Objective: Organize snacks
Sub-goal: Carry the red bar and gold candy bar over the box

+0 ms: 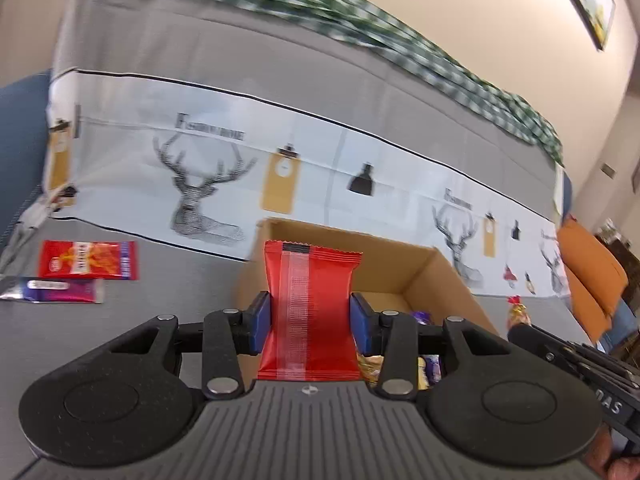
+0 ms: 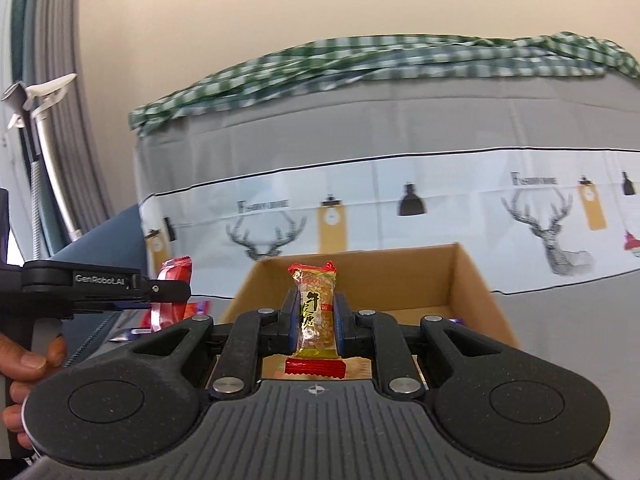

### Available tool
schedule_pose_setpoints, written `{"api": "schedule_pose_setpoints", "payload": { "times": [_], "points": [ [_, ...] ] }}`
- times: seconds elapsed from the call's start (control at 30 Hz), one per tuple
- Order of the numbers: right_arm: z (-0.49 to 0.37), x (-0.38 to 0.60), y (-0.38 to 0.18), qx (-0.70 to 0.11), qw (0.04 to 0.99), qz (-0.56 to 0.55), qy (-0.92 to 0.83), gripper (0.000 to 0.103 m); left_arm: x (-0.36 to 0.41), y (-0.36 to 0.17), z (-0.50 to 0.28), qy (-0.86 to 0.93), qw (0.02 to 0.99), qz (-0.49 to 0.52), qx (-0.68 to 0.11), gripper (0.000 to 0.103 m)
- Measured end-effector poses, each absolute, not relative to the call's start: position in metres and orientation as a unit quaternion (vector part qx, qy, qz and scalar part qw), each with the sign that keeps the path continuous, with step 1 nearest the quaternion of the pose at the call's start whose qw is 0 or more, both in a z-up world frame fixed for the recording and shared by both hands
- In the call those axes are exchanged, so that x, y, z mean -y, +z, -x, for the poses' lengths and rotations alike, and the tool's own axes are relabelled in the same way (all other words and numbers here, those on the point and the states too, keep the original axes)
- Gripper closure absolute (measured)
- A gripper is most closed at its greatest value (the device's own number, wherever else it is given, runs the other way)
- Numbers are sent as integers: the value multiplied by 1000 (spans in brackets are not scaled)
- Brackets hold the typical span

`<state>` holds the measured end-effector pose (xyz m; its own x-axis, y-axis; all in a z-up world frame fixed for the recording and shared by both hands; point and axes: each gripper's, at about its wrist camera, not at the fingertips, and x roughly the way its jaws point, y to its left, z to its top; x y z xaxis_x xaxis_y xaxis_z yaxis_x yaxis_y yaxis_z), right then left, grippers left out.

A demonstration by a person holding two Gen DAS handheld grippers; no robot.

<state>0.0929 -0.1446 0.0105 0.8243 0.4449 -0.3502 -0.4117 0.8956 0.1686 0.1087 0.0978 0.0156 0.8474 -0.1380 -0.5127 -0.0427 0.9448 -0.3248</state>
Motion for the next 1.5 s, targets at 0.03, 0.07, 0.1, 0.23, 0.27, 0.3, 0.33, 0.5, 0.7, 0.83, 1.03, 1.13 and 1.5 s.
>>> {"api": "schedule_pose_setpoints", "payload": {
  "times": [0.03, 0.07, 0.1, 0.23, 0.27, 0.3, 0.33, 0.5, 0.7, 0.83, 1.03, 1.13, 1.5],
  "points": [
    [-94, 150, 9, -194, 955, -43, 219, 86, -93, 15, -110, -31, 947, 161, -275, 57],
    [-95, 154, 7, -196, 956, -43, 214, 86, -88, 15, -111, -37, 948, 158, -276, 57],
    [-96, 158, 6, -199, 957, -44, 209, 86, -83, 14, -112, -43, 948, 154, -276, 57],
    [-99, 170, 1, -205, 958, -51, 193, 86, -69, 11, -113, -58, 949, 137, -277, 57],
    [-100, 172, 0, -205, 959, -51, 190, 86, -66, 11, -114, -60, 950, 134, -276, 57],
    [-100, 173, 0, -206, 959, -53, 187, 86, -64, 10, -114, -63, 950, 132, -276, 57],
    [-101, 174, 0, -206, 959, -54, 186, 86, -64, 9, -114, -64, 950, 131, -276, 57],
    [-102, 172, 0, -205, 959, -55, 188, 86, -63, 8, -113, -66, 950, 132, -275, 57],
    [-101, 169, -1, -204, 959, -47, 191, 86, -65, 9, -111, -66, 951, 130, -274, 57],
    [-103, 170, 0, -206, 959, -49, 191, 86, -69, 10, -110, -64, 951, 133, -273, 57],
    [-103, 168, -1, -207, 958, -47, 191, 86, -70, 11, -109, -68, 951, 134, -270, 57],
    [-103, 168, 0, -207, 958, -46, 191, 86, -69, 11, -108, -71, 952, 133, -268, 57],
    [-103, 169, 0, -208, 958, -45, 191, 85, -68, 12, -107, -79, 953, 129, -261, 57]
  ]
}}
